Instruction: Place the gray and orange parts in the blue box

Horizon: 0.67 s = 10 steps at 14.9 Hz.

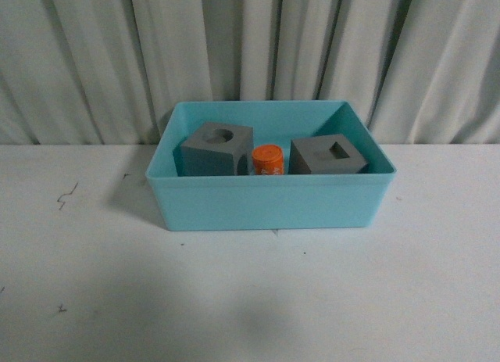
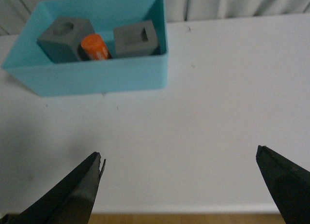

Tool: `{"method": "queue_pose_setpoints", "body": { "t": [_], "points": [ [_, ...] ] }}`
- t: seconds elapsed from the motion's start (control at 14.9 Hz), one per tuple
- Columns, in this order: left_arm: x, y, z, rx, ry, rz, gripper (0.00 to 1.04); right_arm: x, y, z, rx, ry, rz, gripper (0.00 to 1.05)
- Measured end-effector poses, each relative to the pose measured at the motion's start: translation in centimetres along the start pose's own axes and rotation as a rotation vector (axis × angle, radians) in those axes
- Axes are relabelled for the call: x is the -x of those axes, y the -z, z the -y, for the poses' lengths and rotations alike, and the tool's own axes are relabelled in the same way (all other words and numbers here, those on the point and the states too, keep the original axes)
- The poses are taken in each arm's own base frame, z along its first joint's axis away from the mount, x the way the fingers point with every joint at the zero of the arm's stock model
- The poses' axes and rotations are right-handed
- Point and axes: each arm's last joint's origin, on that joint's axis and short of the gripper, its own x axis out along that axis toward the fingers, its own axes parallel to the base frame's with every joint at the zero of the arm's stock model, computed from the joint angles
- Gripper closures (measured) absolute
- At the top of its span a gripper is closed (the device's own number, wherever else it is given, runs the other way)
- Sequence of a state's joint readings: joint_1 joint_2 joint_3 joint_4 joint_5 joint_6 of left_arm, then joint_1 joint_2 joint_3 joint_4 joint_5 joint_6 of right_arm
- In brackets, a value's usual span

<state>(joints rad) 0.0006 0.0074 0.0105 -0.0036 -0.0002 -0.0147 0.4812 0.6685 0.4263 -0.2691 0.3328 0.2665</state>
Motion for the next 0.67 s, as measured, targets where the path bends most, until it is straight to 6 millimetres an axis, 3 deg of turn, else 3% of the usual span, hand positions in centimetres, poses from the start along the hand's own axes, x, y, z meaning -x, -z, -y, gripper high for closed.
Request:
{"method": "queue_pose_setpoints", "body": {
  "t": [0.13, 0.4, 0.47, 0.67],
  "points": [
    [0.0, 0.0, 0.0, 0.000, 0.000, 0.000, 0.07, 2.4, 2.3, -0.1, -0.028, 0.015, -0.039, 0.06],
    [0.0, 0.0, 0.0, 0.000, 0.000, 0.000, 0.07, 2.1, 3.3, -1.1, -0.110, 0.017, -0.111, 0.06],
    [0.0, 0.0, 0.0, 0.000, 0.001, 0.000, 0.07, 1.8, 3.4, -1.2, -0.169, -0.011, 0.114, 0.14],
    [0.0, 0.0, 0.0, 0.000, -0.002, 0.000, 0.07, 1.9, 4.7, 1.1, -0.129, 0.045, 0.430, 0.37]
  ]
}}
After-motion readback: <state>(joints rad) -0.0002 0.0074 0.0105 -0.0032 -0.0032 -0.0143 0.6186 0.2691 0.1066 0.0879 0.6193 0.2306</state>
